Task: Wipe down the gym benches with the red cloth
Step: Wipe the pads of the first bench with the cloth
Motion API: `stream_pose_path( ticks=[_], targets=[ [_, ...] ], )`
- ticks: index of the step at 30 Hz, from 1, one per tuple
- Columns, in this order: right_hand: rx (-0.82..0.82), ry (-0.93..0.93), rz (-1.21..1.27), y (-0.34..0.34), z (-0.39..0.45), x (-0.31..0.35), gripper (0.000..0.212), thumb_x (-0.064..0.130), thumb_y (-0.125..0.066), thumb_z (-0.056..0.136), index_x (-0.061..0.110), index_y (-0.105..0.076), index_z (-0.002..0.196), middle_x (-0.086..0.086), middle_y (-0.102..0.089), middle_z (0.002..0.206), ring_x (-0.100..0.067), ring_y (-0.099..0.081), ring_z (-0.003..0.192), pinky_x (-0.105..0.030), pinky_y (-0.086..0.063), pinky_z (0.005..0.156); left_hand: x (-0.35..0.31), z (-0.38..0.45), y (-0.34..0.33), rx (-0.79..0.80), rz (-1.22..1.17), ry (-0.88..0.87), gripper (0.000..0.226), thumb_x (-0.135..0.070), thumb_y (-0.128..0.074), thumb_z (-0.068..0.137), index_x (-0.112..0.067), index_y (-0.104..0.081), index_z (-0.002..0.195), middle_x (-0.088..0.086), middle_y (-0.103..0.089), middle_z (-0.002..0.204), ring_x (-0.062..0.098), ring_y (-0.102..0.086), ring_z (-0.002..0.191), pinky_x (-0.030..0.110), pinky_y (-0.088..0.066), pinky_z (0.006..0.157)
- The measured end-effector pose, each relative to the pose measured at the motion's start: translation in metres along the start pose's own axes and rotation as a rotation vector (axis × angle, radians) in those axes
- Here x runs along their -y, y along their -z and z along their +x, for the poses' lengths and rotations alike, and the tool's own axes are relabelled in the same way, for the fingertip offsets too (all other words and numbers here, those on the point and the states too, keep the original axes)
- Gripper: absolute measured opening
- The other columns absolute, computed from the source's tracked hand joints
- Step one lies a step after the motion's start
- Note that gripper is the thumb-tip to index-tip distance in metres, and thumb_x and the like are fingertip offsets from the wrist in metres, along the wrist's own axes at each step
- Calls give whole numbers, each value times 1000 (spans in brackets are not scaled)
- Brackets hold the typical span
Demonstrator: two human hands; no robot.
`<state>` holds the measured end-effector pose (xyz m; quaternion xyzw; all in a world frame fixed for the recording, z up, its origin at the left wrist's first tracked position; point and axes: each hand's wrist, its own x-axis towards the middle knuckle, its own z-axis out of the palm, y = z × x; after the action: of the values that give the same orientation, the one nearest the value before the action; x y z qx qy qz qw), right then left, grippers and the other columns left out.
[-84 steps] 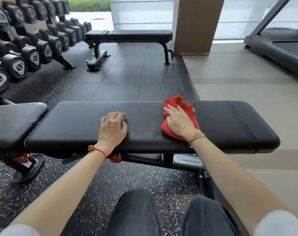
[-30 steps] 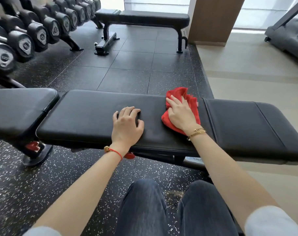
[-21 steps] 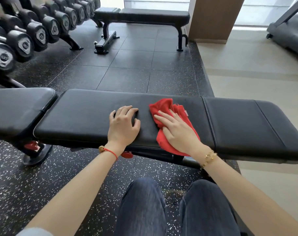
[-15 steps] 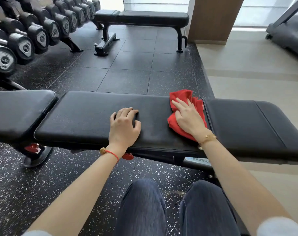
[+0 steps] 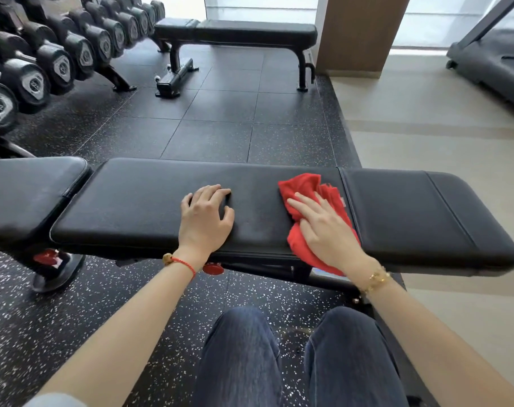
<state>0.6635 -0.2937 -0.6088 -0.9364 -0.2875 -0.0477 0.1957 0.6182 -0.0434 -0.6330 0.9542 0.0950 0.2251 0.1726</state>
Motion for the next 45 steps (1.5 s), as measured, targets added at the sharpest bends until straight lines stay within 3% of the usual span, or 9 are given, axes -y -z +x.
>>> stream_pose_path(
  ticks=[6, 14, 19, 25, 29, 33, 38, 45],
  targets=[
    [6, -228, -60, 5, 74, -26, 49, 13, -36, 97, 14, -37, 146, -6, -27, 158, -32, -18, 146, -43, -7, 120, -5, 0, 1, -6, 3, 2, 36, -24, -56, 89, -21, -63, 124, -2, -60, 133, 17, -49, 129, 45, -28, 114],
    [9, 69, -75, 7, 9, -9, 49, 8, -42, 94, 15, -45, 142, 1, -36, 154, -30, -18, 147, -36, -1, 122, -4, -1, 1, -15, 0, -8, 36, -25, -57, 88, -21, -63, 123, -1, -61, 132, 19, -50, 127, 45, -30, 112],
    [-40, -110, -69, 29, -22, -54, 49, 7, -41, 94, 15, -45, 142, -1, -35, 154, -31, -16, 147, -37, -3, 122, -10, 0, 0, 52, 80, 3, 39, -21, -52, 93, -14, -59, 130, 6, -54, 141, 22, -44, 135, 48, -28, 115],
    [-5, -268, -88, 27, 42, -71, 49, 13, -35, 97, 11, -36, 146, -7, -25, 159, -37, -13, 147, -44, -3, 121, -59, -2, -5, 47, -33, -32, 32, -20, -48, 96, -13, -64, 123, 6, -57, 137, 22, -46, 132, 45, -29, 114],
    [1, -190, -91, 25, 53, -63, 49, 11, -35, 97, 10, -36, 147, -7, -27, 158, -38, -11, 147, -45, -2, 121, -107, 4, -25, 118, -25, -55, 38, -25, -46, 96, -17, -57, 132, 0, -52, 141, 18, -39, 136, 48, -25, 115],
    [-73, 8, -99, 21, 0, -60, 50, 8, -41, 93, 12, -44, 143, -4, -37, 153, -32, -19, 146, -35, 2, 122, -129, 5, -52, 172, 78, 9, 42, -32, -42, 96, -21, -48, 136, 2, -42, 147, 22, -31, 140, 57, -17, 117],
    [-3, -71, 43, 30, 1, -81, 49, 10, -38, 96, 20, -43, 144, 4, -33, 155, -25, -14, 149, -32, -1, 122, -126, 3, -57, 114, 134, 4, 41, -35, -43, 92, -22, -51, 129, 2, -48, 140, 24, -37, 134, 59, -22, 113],
    [2, -239, -75, 28, 73, -88, 50, 14, -34, 98, 14, -35, 148, -4, -25, 159, -38, -12, 147, -44, -4, 121, -129, 4, -57, 93, 138, 15, 41, -36, -43, 90, -23, -53, 128, 0, -51, 137, 23, -39, 131, 58, -24, 112]
  ],
)
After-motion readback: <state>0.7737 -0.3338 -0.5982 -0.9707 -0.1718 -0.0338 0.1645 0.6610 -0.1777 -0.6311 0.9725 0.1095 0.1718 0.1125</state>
